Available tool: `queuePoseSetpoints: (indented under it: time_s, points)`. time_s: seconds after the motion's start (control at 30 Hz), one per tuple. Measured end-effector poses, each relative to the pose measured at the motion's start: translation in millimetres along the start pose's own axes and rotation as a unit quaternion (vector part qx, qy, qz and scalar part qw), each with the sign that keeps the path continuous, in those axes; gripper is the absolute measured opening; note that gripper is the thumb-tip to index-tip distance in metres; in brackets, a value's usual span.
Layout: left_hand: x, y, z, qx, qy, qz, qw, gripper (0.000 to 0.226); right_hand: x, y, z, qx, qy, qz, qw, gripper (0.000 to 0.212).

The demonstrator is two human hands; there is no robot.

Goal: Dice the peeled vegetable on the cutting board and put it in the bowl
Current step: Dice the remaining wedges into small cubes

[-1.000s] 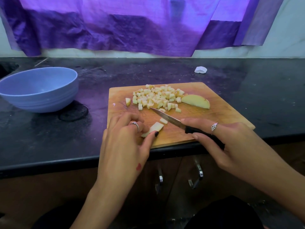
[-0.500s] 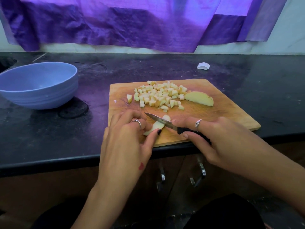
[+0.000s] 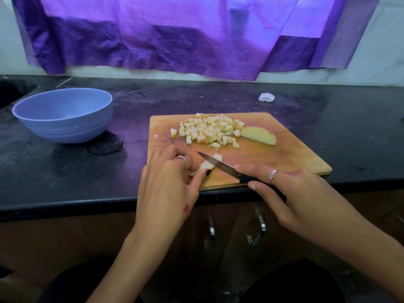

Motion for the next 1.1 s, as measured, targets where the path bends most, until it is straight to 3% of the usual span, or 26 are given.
queuePoseSetpoints:
  time_s: [0.37, 0.57, 0.77, 0.9, 1.1]
  points:
    - [-1.6, -1.7, 3.0, -0.008, 0.018, 0.025, 0.999, 0.018, -22.8, -17.5, 6.8, 0.039, 0.011, 0.071, 0.997, 0.042]
    - [-1.4, -1.6, 0.7, -0.019, 0.018, 0.029, 0.999, 0.024, -8.8, -11.1, 5.6, 0.130, 0.049, 0.031, 0.990, 0.041]
    - [-1.2, 6.4, 1.5, 0.015, -0.002, 0.015, 1.000, 0.023, -3.9, 0.1, 8.9, -0.007, 0.030, 0.007, 1.000, 0.040]
    - [1.8, 8.0, 2.2, 0.036, 0.006, 0.014, 0.999, 0.005, -4.5, -7.7, 12.0, -0.018, 0.022, 0.033, 0.999, 0.040]
    - [-0.9, 6.7, 2.3, 0.046, 0.008, 0.022, 0.999, 0.006, -20.7, -14.9, 18.5, 0.016, 0.037, 0.034, 0.999, 0.035]
Point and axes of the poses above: each hand's wrist, its own x-axis away from the middle knuckle, its own y-axis out of the back of the hand, z = x × y, the point moved 9 cm from there along -x, towards the middle knuckle, and after that the axes turned 6 degrees about -z, right-handed, at the moved point
